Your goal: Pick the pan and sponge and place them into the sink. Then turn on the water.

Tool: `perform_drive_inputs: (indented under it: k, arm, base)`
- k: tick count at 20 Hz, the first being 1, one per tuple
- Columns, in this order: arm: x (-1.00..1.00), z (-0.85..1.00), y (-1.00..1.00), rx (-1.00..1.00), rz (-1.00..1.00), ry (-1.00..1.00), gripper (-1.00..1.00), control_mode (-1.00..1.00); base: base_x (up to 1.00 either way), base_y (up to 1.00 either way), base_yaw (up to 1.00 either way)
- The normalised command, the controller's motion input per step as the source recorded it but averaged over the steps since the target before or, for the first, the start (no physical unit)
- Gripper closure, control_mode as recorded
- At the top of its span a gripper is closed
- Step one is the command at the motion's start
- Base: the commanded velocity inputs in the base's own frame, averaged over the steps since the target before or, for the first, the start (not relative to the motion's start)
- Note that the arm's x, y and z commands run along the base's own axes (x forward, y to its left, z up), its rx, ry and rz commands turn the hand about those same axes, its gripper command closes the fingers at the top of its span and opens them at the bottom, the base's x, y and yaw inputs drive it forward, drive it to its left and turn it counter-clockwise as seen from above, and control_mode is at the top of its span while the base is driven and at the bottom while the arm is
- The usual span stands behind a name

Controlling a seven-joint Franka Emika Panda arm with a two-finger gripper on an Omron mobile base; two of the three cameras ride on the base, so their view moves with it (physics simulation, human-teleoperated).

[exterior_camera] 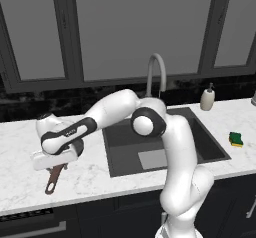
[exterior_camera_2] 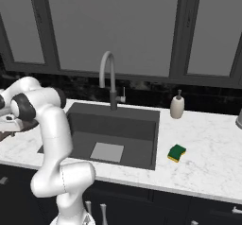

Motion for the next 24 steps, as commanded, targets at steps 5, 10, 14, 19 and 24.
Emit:
perform_drive_inputs:
  k: [5,10,14,19,24]
  arm:
    - [0.00,0.02,-0.50,0.00,-0.03,0.00,1.00,-1.00]
    - [0.00,0.58,-0.62,0.00,-0.28,-0.03,1.00,-1.00]
    - [0.00,0.34,-0.67,0.00,-0.39,0.00,1.00,-1.00]
    - [0.06,-0.01,-0.99,-0.04,-0.43,0.00,1.00,-1.00]
    - [0.09,-0.17,-1.00,-0.10,-0.42,0.00,1.00,-1.00]
  base:
    - [0.00,0.00,0.00]
    - [0.00,0.00,0.00]
    - [0.00,0.00,0.00]
    - [0.00,0.00,0.00]
    - [0.00,0.00,0.00]
